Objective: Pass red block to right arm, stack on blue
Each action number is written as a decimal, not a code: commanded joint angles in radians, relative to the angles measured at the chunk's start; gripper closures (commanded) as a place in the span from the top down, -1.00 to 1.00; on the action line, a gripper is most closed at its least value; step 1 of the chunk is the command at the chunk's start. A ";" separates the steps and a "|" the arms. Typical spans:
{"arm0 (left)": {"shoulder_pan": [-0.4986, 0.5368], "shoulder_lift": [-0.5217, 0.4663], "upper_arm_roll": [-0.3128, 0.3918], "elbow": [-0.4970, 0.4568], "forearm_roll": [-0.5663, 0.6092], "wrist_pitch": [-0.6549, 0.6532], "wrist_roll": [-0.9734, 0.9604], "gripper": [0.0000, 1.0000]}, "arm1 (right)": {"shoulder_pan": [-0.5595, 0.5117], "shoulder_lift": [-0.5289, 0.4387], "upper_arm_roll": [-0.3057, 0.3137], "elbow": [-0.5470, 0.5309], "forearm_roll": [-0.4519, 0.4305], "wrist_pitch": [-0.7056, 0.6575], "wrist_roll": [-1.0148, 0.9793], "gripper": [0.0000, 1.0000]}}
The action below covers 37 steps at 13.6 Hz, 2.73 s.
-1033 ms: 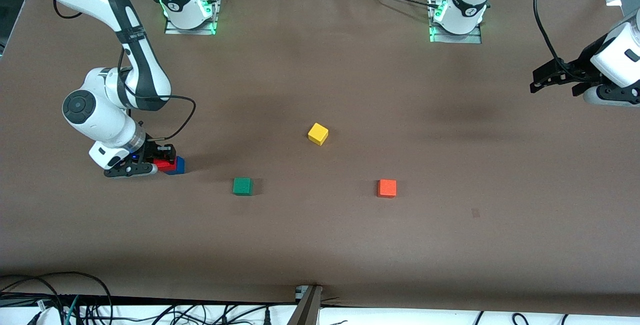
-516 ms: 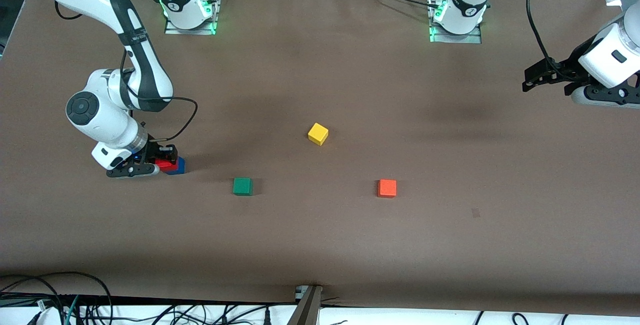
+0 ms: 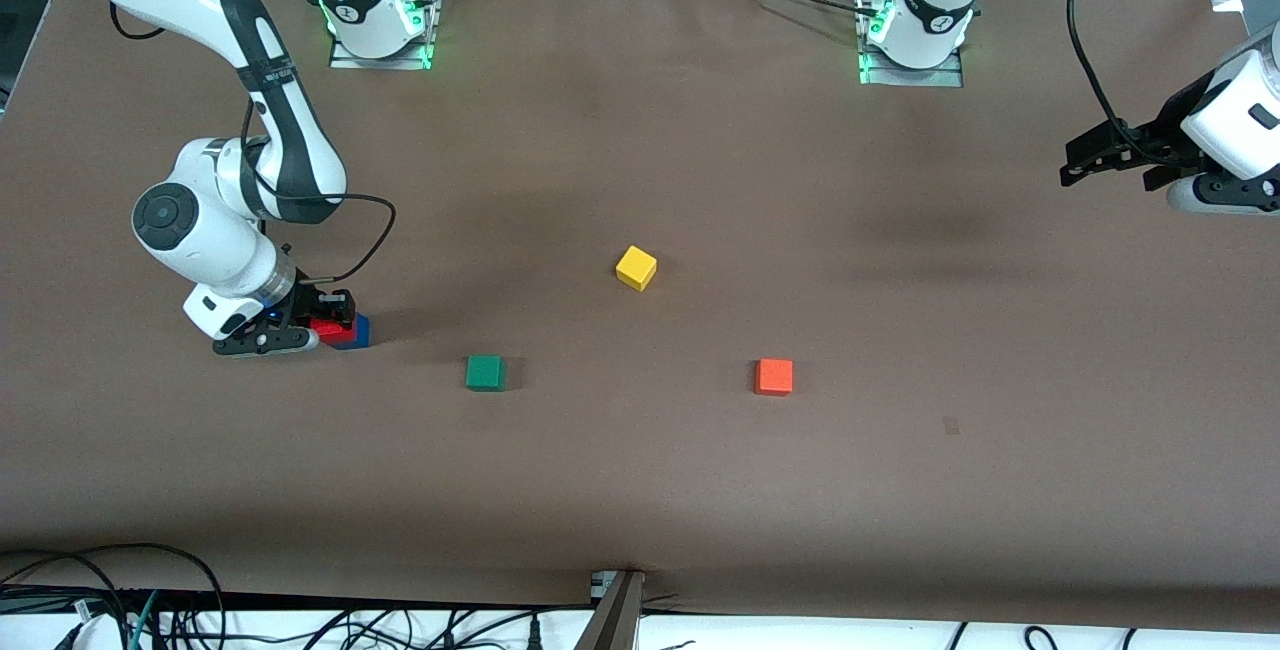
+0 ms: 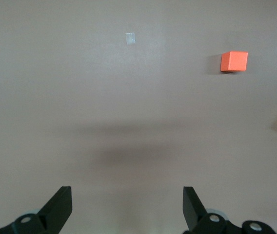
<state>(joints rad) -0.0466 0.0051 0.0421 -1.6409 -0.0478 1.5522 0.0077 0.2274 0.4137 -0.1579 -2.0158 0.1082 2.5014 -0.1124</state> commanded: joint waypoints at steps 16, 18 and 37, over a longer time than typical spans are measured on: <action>-0.001 0.021 -0.004 0.021 0.023 -0.015 -0.006 1.00 | 0.003 -0.059 -0.025 0.371 -0.018 -0.499 0.161 1.00; -0.001 0.021 -0.007 0.021 0.023 -0.015 -0.006 1.00 | 0.003 -0.119 -0.023 0.381 -0.018 -0.573 0.160 1.00; -0.001 0.039 -0.011 0.021 0.025 -0.012 -0.005 1.00 | 0.003 -0.438 -0.048 0.387 -0.133 -0.960 0.106 1.00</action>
<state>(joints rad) -0.0467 0.0346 0.0341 -1.6409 -0.0478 1.5522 0.0077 0.2270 -0.0145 -0.2129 -1.6248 -0.0002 1.5286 0.0000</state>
